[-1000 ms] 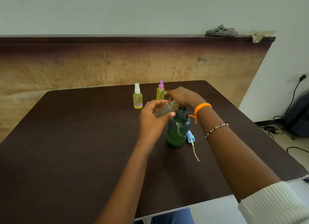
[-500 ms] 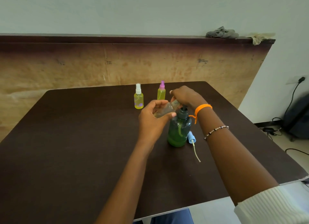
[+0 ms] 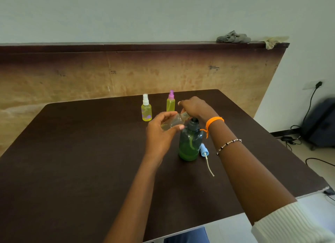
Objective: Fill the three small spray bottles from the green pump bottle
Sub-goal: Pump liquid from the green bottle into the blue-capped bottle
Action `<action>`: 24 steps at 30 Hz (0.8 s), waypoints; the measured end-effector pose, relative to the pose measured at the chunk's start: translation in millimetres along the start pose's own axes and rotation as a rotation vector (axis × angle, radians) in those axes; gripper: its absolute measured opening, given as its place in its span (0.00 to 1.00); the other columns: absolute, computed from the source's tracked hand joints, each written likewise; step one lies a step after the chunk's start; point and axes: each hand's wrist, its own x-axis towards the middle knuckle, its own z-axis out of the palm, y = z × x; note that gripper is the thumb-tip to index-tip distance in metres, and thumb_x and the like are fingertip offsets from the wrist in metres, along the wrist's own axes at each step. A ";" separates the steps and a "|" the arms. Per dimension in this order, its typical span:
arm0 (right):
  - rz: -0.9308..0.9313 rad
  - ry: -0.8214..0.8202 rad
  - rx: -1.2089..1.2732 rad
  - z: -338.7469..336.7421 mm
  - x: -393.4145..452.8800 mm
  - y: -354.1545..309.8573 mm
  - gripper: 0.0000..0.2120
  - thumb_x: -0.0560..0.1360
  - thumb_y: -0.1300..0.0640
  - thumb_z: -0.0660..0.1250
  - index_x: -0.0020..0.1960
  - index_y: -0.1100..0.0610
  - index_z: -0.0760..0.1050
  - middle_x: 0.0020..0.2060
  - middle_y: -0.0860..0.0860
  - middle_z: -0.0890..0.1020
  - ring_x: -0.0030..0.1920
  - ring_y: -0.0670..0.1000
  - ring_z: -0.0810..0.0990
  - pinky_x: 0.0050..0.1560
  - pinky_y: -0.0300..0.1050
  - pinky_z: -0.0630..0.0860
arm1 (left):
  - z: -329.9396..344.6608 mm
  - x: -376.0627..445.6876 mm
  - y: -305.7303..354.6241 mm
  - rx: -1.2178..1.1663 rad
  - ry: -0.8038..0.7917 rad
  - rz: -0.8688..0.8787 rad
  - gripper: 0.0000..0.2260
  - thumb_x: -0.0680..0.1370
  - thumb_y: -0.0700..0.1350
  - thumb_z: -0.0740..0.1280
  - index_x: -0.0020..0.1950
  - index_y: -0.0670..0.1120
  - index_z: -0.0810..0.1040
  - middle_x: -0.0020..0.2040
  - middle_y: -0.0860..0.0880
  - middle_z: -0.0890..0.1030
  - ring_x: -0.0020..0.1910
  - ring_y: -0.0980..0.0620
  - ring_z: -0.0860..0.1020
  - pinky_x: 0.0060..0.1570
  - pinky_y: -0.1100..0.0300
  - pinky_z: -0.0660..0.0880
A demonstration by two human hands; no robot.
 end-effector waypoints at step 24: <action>0.022 -0.047 0.102 2.9 8.2 8.1 0.20 0.75 0.47 0.58 0.53 0.61 0.78 0.34 0.55 0.80 0.41 0.55 0.77 0.47 0.48 0.74 | -3.2 -0.2 -1.6 0.047 -0.033 0.011 0.19 0.67 0.29 0.71 0.50 0.51 0.79 0.45 0.55 0.82 0.43 0.64 0.79 0.44 0.70 0.75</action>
